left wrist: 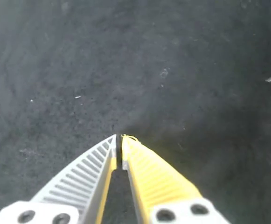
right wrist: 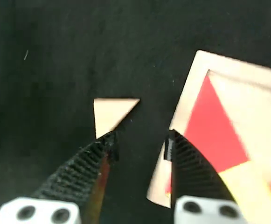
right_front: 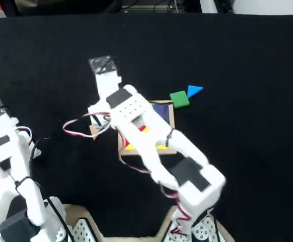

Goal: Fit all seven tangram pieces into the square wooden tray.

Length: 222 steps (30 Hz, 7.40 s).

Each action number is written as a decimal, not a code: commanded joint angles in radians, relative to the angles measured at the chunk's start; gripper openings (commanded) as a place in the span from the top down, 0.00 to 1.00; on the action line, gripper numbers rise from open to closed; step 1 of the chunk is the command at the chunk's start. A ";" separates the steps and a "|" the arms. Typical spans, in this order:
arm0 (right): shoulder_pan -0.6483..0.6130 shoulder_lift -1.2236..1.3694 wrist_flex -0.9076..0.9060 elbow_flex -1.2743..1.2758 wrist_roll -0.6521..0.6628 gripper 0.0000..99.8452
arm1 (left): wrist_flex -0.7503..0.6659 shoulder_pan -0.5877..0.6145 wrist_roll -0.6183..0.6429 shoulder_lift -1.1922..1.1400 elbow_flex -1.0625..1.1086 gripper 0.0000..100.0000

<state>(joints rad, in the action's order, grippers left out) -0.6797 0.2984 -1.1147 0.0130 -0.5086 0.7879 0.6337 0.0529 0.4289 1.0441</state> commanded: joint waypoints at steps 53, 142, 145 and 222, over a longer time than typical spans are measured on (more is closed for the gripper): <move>-0.092 0.748 -0.463 -1.053 -0.376 0.81 | -0.068 0.007 0.012 0.026 0.018 0.97; 0.371 -0.042 -0.247 0.001 0.226 0.98 | -0.068 0.004 0.012 0.028 0.018 0.97; 0.336 -0.041 -0.235 0.019 0.259 0.98 | -0.068 -0.016 0.011 0.031 0.022 0.97; 0.652 -0.209 0.034 0.140 0.611 0.87 | -0.068 -0.016 0.011 0.029 0.024 0.97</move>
<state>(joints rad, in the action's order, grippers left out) -0.0414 0.0591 -1.1040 0.1864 0.0836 0.7327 0.6291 0.0591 0.4289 1.0717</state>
